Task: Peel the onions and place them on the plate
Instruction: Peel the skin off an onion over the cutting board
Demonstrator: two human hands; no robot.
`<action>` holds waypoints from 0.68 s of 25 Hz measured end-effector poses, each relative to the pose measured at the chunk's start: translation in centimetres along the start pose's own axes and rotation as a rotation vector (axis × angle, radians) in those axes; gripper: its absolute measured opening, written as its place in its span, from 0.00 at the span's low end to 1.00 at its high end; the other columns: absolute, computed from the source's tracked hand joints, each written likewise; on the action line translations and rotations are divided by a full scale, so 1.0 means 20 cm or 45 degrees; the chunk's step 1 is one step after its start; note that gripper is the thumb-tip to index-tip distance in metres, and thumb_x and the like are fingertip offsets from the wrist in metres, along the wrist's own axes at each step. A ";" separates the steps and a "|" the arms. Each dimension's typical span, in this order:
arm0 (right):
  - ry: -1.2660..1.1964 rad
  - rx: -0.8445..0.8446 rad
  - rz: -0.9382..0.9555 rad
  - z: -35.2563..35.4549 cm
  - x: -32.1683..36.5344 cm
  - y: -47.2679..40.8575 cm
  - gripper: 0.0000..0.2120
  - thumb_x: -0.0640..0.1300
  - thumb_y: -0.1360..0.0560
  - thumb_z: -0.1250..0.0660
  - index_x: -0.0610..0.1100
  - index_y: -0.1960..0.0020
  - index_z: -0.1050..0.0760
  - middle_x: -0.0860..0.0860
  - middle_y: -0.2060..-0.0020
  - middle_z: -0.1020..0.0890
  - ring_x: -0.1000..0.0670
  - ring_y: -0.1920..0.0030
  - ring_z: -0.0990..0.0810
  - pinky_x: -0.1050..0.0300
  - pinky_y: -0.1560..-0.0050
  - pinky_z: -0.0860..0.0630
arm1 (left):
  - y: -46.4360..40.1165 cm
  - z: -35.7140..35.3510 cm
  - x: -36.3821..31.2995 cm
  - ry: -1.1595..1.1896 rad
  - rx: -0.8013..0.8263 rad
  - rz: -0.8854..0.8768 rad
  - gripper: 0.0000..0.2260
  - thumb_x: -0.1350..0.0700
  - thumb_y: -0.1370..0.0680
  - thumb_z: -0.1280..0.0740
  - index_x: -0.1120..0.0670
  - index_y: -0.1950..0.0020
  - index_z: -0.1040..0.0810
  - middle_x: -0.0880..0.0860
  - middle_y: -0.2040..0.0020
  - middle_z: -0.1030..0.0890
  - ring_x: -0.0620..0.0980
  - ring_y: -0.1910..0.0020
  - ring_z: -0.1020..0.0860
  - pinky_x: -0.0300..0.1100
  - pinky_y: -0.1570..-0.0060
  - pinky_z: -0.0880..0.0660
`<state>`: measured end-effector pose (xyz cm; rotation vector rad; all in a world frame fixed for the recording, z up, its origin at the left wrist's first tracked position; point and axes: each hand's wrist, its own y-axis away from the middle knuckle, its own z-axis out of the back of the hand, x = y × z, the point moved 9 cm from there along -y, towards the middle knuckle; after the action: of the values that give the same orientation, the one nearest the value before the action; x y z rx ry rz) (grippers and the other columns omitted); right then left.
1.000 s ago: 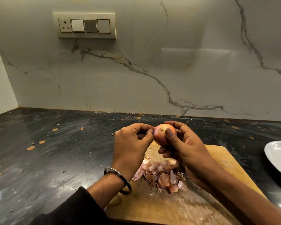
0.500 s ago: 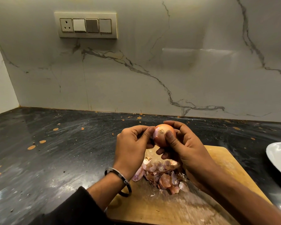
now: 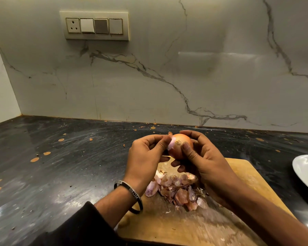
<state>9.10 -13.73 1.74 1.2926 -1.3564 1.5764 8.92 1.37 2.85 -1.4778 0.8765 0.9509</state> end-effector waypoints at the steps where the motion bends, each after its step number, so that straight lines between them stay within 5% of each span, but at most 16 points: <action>1: -0.004 0.001 0.004 0.01 0.01 0.00 0.22 0.51 0.27 0.31 0.50 0.34 0.28 0.43 0.41 0.21 0.41 0.57 0.14 0.56 0.60 0.19 | 0.00 -0.01 0.00 0.056 0.031 0.027 0.08 0.51 0.28 0.29 0.50 0.51 0.17 0.50 0.57 0.14 0.47 0.57 0.15 0.37 0.65 0.20; 8: 0.025 0.052 0.016 0.00 0.01 0.01 0.20 0.50 0.26 0.31 0.52 0.35 0.26 0.42 0.42 0.21 0.41 0.57 0.14 0.56 0.59 0.19 | -0.01 0.01 0.07 0.246 -0.009 0.219 0.07 0.56 0.26 0.28 0.59 0.52 0.15 0.57 0.59 0.14 0.51 0.60 0.16 0.38 0.64 0.19; 17: 0.014 0.096 -0.003 -0.02 -0.01 0.01 0.17 0.45 0.25 0.33 0.55 0.37 0.24 0.43 0.40 0.22 0.39 0.54 0.14 0.53 0.55 0.17 | -0.01 0.03 0.07 0.153 -0.090 0.210 0.04 0.57 0.25 0.29 0.57 0.54 0.16 0.53 0.60 0.14 0.48 0.61 0.16 0.37 0.65 0.19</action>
<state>8.84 -13.33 1.52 1.3276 -1.2998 1.6447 9.61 1.98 1.55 -1.5536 1.0749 1.0311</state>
